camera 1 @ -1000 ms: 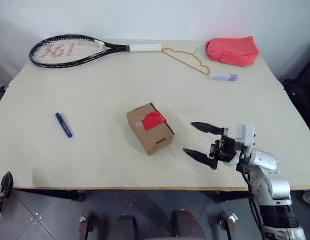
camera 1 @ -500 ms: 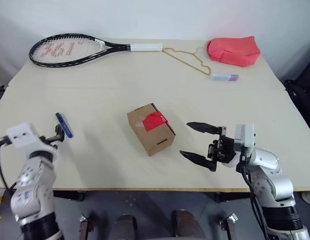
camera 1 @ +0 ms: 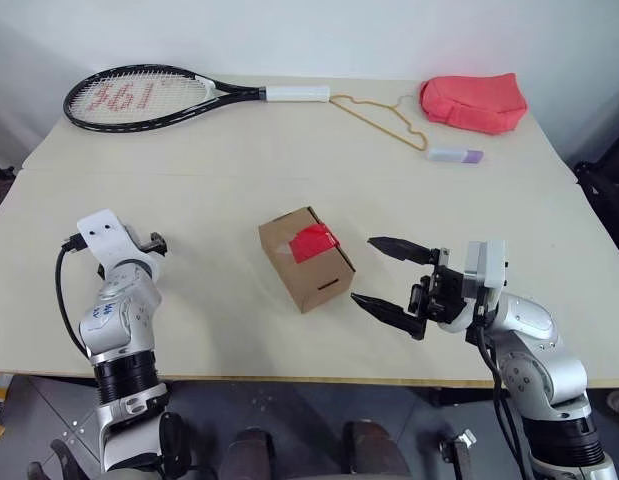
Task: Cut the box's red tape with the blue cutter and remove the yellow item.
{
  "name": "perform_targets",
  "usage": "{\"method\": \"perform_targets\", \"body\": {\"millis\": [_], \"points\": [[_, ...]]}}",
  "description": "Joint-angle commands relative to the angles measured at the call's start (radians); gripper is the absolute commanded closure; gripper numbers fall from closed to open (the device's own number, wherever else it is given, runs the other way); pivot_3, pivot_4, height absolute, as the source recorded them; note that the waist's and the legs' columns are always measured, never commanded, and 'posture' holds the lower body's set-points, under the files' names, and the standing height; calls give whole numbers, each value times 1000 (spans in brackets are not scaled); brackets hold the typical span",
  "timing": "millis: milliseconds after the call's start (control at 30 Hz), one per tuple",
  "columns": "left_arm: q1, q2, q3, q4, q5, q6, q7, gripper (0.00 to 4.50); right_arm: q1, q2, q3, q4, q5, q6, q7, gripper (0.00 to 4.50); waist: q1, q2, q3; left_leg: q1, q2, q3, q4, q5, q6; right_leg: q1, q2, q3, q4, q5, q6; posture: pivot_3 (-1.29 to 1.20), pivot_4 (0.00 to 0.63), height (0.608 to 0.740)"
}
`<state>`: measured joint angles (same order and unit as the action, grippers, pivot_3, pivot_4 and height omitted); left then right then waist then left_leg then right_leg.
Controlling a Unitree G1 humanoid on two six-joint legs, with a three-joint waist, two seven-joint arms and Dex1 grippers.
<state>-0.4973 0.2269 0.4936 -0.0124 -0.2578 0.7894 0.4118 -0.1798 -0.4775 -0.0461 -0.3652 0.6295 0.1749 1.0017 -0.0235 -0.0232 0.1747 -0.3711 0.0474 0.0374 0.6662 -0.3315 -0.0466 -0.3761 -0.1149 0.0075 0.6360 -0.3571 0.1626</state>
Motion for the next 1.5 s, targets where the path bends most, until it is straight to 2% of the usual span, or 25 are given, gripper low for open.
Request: {"method": "perform_targets", "body": {"millis": [33, 133, 433, 500, 633, 733, 833, 900, 967, 1033, 1067, 1167, 1267, 1333, 1400, 1500], "points": [[56, -38, 29, -27, -1, 64, 24, 215, 7, 11, -14, -50, 18, -10, -26, 0, -2, 0, 0, 0, 0, 0, 0, 0, 0, 0, 0, 0, 0, 0, 0, 0, 150, 740], [86, -63, 39, -55, 8, 92, 39, 839, 9, 11, -14, -53, 20, -12, -34, 0, -2, 3, -2, 1, 0, 0, -1, 0, 0, 0, 0, 0, 0, 0, 0, 0, 150, 740], [120, -109, 64, -93, 3, 128, 34, 3553, 14, 17, -14, -43, 18, -28, -27, 0, 2, 5, -3, 2, 0, 0, 0, 0, 0, 1, 0, 0, -2, 0, 0, 0, 150, 740], [128, -112, 58, -92, 2, 130, 22, 4040, 18, 15, -16, -43, 19, -30, -24, 0, 4, 7, -4, 2, 0, 0, 0, 0, 0, 1, 0, 0, -2, 0, 0, 0, 150, 740], [153, -109, 40, -103, 4, 91, -23, 4046, 29, 9, -18, -53, 23, -31, -23, 0, 14, 9, -5, 2, 0, 0, 0, 0, 0, 1, 0, 0, -4, 0, 0, 0, 150, 740], [182, -52, 49, -142, -48, -61, -192, 4046, 29, 2, -12, -78, 32, -15, -26, 0, 17, 10, -6, 2, -1, 1, 0, 0, 0, 1, 0, 0, -5, 0, 0, 0, 150, 740], [261, 60, 48, -198, -176, -246, -572, 4046, 46, -24, -11, -112, 49, 8, -13, 0, 20, 9, -4, 1, 0, 1, 0, 0, 0, 1, 0, 0, -5, 0, -1, 0, 150, 740], [383, 216, 17, -252, -256, -279, -900, 4046, 62, -52, -12, -138, 61, 29, 0, 0, 17, 4, -2, 0, 0, 1, 0, 0, 0, 0, 1, -1, -6, 0, -1, 0, 150, 740], [473, 320, -17, -291, -303, -291, -1087, 4046, 78, -73, -28, -160, 88, 52, -1, 0, 16, 4, -1, -1, 2, 1, -2, -1, -2, 0, 1, -3, -7, -1, -4, 0, 150, 740], [552, 379, -49, -355, -331, -305, -1191, 4046, 109, -96, -64, -180, 134, 70, 2, 0, 17, 6, 0, 0, 1, 2, -2, -2, -1, 0, 0, -3, -10, -1, -4, 0, 150, 740], [591, 474, -106, -339, -280, -396, -1345, 4046, 101, -130, -48, -188, 108, 98, 1, 0, 22, 8, 1, 0, 1, 3, -2, -2, -1, 1, 0, -3, -10, -1, -4, 0, 150, 740], [646, 635, -266, -334, -154, -585, -1586, 4046, 131, -212, -57, -222, 95, 142, 11, 0, 24, 9, 1, -1, 1, 3, -2, -3, 1, 1, 0, -3, -13, -2, -6, 0, 150, 740], [579, 650, -431, -325, -78, -648, -1624, 4046, 196, -299, -82, -258, 114, 197, 30, 0, 26, 10, 1, 0, 1, 5, -3, -3, 2, 2, 0, -3, -14, -5, -11, 0, 150, 740], [485, 615, -543, -276, 11, -663, -1600, 4046, 261, -385, -54, -258, 7, 202, 51, 391, 28, 10, 2, 0, 1, 4, -2, -3, 3, 2, 0, -3, -14, -5, -11, 0, 150, 740], [406, 564, -601, -225, 63, -681, -1556, 4046, 302, -428, -41, -258, -44, 208, 43, 957, 33, 10, 2, 0, 1, 5, -2, -4, 4, 2, 0, -3, -14, -4, -10, 0, 150, 740], [285, 511, -717, -179, 150, -649, -1548, 4046, 339, -405, -33, -284, -84, 201, -17, 2039, 34, 8, 2, 0, 1, 5, 0, -4, 4, 1, 1, -3, -11, -3, -8, 0, 150, 740]]}}
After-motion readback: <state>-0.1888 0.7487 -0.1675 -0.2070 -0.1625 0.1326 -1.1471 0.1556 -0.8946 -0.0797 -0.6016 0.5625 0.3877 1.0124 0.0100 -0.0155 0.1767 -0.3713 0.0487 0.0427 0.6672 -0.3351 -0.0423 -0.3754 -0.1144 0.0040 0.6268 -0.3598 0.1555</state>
